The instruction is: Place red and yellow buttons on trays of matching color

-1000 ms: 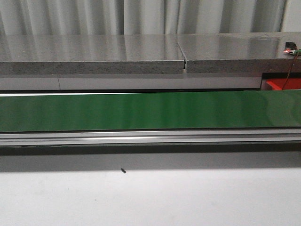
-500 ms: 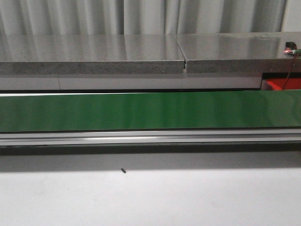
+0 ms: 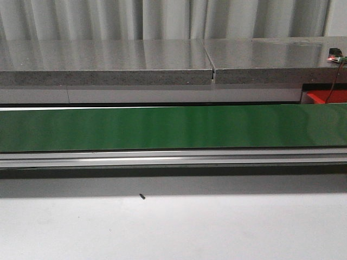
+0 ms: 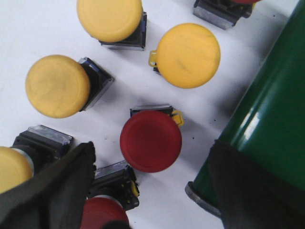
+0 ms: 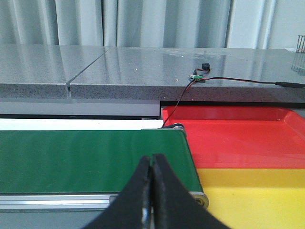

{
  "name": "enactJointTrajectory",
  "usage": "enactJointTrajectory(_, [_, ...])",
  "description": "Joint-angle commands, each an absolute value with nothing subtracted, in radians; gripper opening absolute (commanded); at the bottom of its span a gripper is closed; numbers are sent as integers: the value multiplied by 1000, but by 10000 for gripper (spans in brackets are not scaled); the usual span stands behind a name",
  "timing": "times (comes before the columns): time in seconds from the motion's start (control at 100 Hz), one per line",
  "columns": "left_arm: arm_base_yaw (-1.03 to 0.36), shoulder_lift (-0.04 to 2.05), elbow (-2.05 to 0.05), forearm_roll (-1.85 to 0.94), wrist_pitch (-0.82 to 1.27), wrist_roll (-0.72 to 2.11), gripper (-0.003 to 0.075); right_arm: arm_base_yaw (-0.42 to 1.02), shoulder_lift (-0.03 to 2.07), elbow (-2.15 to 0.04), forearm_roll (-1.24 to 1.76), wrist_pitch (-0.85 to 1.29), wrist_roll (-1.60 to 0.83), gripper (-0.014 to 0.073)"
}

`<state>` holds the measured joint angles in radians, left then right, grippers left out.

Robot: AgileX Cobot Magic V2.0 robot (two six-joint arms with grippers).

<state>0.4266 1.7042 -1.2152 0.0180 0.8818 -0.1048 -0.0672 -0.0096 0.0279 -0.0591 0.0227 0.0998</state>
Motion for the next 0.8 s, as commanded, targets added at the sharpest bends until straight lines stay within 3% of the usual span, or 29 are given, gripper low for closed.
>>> enactJointTrajectory(0.0, [429,1692,-1264,8,876,-107,493,-72,-29,11,-71,-56,97,-58])
enactJointTrajectory(0.79, [438,1749,-1270,7,826,-107,493,-72,-29,11,-71,-56,97,-58])
